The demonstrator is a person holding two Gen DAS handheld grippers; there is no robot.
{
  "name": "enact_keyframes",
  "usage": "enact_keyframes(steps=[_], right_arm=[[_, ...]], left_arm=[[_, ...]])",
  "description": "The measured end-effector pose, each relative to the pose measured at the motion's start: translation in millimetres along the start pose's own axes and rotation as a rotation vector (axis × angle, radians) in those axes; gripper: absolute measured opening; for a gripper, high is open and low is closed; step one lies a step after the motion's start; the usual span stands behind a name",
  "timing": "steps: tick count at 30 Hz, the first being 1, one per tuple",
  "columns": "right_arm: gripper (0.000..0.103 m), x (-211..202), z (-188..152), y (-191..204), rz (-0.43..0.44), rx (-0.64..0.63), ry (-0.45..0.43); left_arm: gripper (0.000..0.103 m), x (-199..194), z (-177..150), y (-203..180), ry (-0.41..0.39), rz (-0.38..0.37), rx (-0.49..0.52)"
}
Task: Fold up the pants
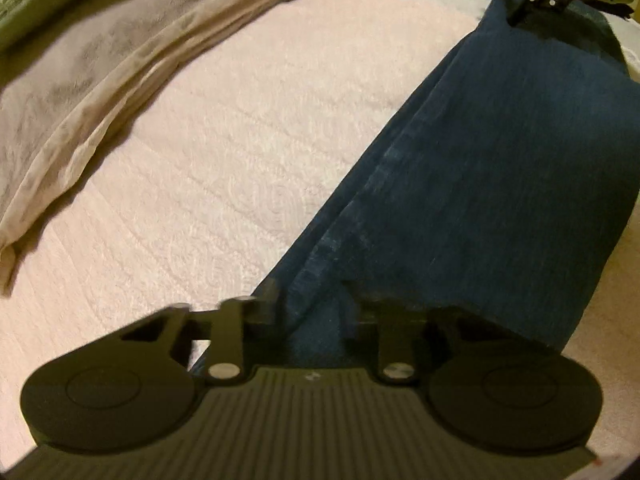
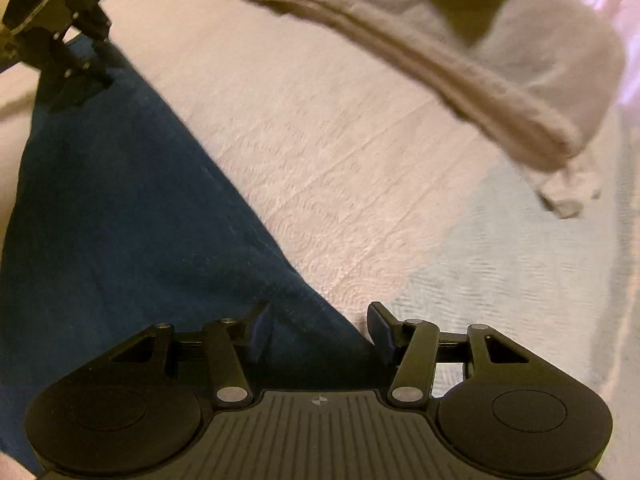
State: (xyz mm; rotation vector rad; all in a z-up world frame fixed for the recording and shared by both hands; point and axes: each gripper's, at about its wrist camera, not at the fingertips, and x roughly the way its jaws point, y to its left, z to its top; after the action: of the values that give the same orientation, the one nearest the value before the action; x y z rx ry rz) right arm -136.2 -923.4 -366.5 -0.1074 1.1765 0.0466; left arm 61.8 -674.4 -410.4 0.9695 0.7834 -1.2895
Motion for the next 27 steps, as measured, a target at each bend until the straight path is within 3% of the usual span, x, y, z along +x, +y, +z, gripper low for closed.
enact_keyframes(steps=[1, 2, 5, 15, 17, 18, 20, 22, 24, 27], right_arm=[[0.028, 4, -1, -1, 0.012, -0.014, 0.023], [0.011, 7, -2, -1, -0.004, -0.029, 0.041], [0.000, -3, -5, -4, -0.020, -0.007, 0.025], [0.000, 15, -15, -4, -0.102, 0.104, -0.026], [0.006, 12, -13, -2, -0.131, 0.116, -0.030], [0.022, 9, -10, 1, -0.169, 0.128, -0.023], [0.042, 0, -5, 10, -0.263, 0.132, -0.012], [0.044, -12, -1, 25, -0.286, 0.130, -0.028], [0.045, -22, 5, 50, -0.303, 0.132, -0.043], [0.045, -27, 15, 90, -0.215, 0.208, -0.102]], left_arm=[[0.014, 1, 0, 1, 0.005, -0.005, -0.009], [0.012, 1, -1, 3, 0.014, -0.012, -0.019], [0.006, 2, -1, 5, 0.023, -0.018, -0.043], [0.003, 1, 3, 14, -0.029, 0.028, -0.080], [0.006, 3, -2, 12, -0.026, 0.027, -0.088], [0.008, 4, -4, 14, -0.018, 0.031, -0.099], [0.032, -3, -14, 19, -0.029, 0.067, -0.125], [0.037, -17, -26, 27, -0.040, 0.092, -0.152], [0.035, -33, -45, 35, -0.027, 0.153, -0.180], [0.032, -61, -83, 46, -0.014, 0.201, -0.241]])
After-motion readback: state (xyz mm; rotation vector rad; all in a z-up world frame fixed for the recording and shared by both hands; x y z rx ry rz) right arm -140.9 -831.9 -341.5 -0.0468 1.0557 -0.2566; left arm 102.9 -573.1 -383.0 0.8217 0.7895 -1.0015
